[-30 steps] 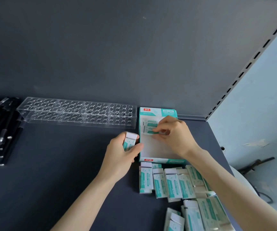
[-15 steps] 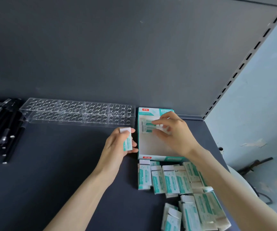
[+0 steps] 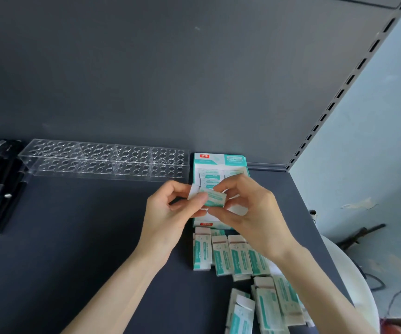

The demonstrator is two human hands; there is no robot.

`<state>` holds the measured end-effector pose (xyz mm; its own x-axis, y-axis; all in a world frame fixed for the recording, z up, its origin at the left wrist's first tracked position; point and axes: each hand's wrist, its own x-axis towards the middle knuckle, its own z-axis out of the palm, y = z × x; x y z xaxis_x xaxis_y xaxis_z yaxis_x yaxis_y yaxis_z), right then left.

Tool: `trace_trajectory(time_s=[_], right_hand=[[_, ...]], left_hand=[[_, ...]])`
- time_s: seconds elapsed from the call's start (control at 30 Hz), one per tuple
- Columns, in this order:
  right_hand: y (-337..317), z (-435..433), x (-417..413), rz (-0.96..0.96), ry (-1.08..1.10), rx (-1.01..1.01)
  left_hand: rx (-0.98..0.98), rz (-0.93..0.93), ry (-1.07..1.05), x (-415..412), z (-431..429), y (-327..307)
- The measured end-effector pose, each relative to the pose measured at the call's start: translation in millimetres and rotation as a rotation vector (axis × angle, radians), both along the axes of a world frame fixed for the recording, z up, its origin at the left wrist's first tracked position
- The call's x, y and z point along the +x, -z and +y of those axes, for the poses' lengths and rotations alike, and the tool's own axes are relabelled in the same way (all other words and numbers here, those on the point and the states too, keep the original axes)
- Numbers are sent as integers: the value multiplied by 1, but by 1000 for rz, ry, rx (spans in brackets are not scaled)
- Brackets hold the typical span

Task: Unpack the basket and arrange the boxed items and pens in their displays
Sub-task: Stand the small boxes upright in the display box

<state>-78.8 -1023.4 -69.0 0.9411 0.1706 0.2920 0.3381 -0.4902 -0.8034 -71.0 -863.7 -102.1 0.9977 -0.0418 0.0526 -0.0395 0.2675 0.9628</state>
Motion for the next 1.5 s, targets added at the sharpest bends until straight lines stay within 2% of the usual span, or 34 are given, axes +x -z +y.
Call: trace_trajectory(time_s=[0.07,0.13,0.2,0.27,0.43,0.63,0.8,0.97,1.2,1.27,1.37,1.5], right_hand=[[3,-4,1,-66,5,-47],[6,-16,6,-83,49,-99],[7,-30,13,-100,133,-223],[8,-43,21,-116,197,-365],[13,-49,37,-36,169,-596],[20,-48,50,-79,153,-795],[25,-48,58,-96,139,-853],[25,-45,61,-131,134,-790],[28,-43,66,-57,174,-756],[24,-44,62,-20,175,-673],[15,-51,41,-44,228,-438],[6,-62,-5,-88,269,-234]], left_hand=[[84,-37,-9,-1,0,1],[270,-56,-40,1,3,6],[503,-46,-42,4,8,12],[615,-25,16,5,11,15],[753,-60,94,3,9,16],[775,-44,85,2,9,15],[771,-71,64,3,8,15],[748,-65,63,3,8,16],[739,-86,65,5,9,18],[743,-97,46,4,8,17],[707,-125,-6,0,8,12],[739,-285,-92,-16,1,-1]])
